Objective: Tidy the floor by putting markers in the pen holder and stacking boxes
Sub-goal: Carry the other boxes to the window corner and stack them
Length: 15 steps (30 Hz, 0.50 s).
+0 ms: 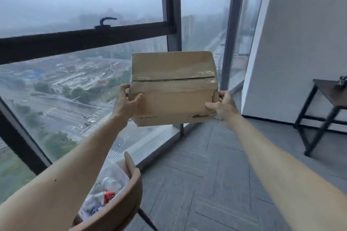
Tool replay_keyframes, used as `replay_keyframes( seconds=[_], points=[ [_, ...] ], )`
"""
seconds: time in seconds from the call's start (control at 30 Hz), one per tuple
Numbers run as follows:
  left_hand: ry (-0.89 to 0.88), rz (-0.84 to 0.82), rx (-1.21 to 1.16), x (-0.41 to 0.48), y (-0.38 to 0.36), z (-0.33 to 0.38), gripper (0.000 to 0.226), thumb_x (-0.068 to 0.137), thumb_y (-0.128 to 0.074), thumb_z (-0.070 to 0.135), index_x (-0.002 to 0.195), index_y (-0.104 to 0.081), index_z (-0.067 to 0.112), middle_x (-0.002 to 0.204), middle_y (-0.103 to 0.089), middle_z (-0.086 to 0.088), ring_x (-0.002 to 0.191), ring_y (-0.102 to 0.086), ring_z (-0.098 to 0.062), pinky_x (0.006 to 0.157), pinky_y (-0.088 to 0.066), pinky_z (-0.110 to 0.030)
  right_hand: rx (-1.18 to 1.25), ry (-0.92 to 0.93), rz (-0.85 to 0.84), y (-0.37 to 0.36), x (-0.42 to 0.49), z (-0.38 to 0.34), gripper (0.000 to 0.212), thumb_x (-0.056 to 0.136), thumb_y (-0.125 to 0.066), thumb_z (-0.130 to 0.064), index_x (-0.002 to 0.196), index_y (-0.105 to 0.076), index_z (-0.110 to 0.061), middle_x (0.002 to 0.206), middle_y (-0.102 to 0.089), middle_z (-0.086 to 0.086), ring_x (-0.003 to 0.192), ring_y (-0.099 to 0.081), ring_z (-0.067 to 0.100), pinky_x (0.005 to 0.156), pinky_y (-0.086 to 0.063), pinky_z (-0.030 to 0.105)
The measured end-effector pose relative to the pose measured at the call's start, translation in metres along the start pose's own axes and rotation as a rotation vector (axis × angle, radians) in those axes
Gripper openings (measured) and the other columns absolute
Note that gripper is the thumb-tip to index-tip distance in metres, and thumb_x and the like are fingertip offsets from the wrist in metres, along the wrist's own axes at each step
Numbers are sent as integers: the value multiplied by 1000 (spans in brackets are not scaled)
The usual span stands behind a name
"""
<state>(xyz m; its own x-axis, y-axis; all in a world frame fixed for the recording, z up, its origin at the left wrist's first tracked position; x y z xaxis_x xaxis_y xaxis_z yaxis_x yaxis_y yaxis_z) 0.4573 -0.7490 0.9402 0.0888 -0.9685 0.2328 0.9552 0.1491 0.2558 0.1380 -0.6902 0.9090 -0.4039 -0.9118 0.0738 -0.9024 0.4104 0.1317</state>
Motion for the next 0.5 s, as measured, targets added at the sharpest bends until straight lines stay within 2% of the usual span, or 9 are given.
replay_keyframes(
  seconds=[0.07,0.17,0.3,0.37,0.5],
  points=[
    [-15,-46,3,14,-46,8,53,93,-68,25,138,-42,21,112,-57,-5,86,-59,-18,63,-50,-28,-17,-5,51,35,18,10,70,56,-79,-32,115,-43,-19,121,-58,5,110,-60,26,90,-53,43],
    [-34,-129,-14,42,-114,13,53,93,-68,25,138,-41,23,113,-56,-5,89,-59,-19,71,-54,-35,-27,-11,131,82,51,24,70,57,-79,-32,115,-43,-19,123,-57,6,110,-59,25,94,-52,48],
    [-37,-230,-44,85,-210,15,55,92,-68,25,140,-40,24,105,-56,2,89,-61,-18,79,-57,-41,-40,-42,216,141,107,49,61,74,-80,-17,120,-41,-12,127,-53,9,115,-54,24,95,-47,37],
    [-59,-263,-61,110,-264,17,55,92,-68,24,140,-40,23,103,-56,4,89,-61,-17,76,-56,-37,-58,-61,242,173,146,61,58,78,-78,-14,122,-40,-10,129,-51,9,119,-50,23,96,-43,35],
    [-67,-323,-80,166,-370,25,57,93,-66,26,142,-38,23,114,-56,-2,86,-60,-12,67,-52,-28,-106,-67,312,234,229,66,57,79,-78,-16,121,-39,-13,132,-48,6,122,-46,21,105,-42,41]
  ],
)
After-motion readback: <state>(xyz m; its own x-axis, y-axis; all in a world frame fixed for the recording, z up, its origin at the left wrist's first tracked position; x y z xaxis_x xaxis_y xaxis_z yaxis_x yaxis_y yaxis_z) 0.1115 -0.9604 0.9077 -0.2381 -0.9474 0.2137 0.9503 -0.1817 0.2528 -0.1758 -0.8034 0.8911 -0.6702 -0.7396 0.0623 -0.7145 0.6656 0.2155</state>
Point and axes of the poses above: each hand's wrist, its own x-axis towards the middle knuckle, its own y-axis out of the back of the hand, z = x × y, the point moved 2 cm from there along x, towards the middle knuckle
